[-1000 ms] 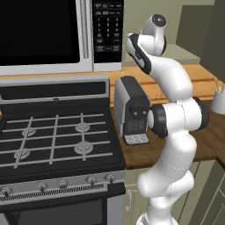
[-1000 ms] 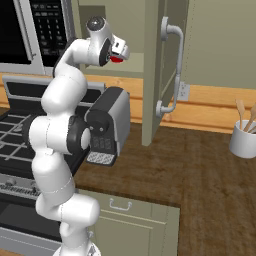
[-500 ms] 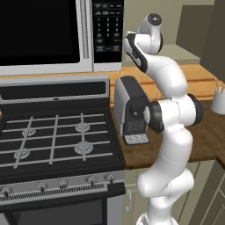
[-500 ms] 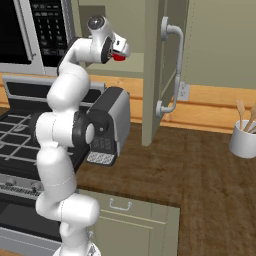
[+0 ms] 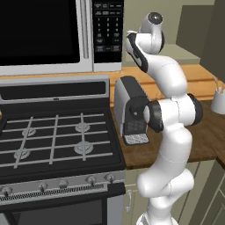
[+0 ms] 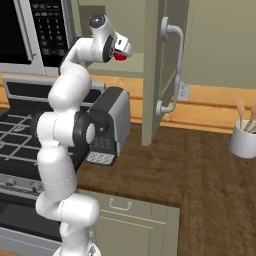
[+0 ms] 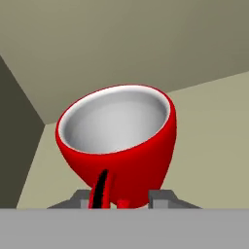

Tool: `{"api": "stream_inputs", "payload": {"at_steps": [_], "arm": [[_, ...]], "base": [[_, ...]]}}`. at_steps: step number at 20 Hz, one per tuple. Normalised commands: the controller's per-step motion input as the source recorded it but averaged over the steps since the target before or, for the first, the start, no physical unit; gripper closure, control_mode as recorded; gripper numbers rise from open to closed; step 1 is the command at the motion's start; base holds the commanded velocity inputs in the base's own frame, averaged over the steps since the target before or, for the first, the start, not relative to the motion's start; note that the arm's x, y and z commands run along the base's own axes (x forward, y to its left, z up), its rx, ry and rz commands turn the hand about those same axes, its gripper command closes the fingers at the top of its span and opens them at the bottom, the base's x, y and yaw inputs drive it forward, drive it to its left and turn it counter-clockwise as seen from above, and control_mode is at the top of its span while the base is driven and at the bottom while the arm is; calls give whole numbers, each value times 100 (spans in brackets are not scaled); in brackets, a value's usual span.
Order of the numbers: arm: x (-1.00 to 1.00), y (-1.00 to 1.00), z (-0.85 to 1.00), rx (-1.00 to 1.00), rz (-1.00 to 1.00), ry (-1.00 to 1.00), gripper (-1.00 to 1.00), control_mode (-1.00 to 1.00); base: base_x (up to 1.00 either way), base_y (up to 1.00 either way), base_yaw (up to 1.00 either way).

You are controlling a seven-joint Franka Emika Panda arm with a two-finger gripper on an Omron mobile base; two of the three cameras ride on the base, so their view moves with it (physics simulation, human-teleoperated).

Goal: Gather all objects into one cabinet and sort the glasses and bowls to opposite sides.

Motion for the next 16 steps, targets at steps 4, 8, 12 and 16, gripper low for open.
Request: {"api": "stream_inputs", "payload": {"at_steps": [4,8,12,16], "arm": [[-10,-58,-2,0,0,-8,100,-100],[-62,-31,0,1,0,-18,100,-100],[-100,0,0,3,0,-26,100,-100],[-100,15,2,3,0,-17,100,-100]], "base": [[0,0,0],[0,0,0],[0,0,0],[0,0,0]]}}
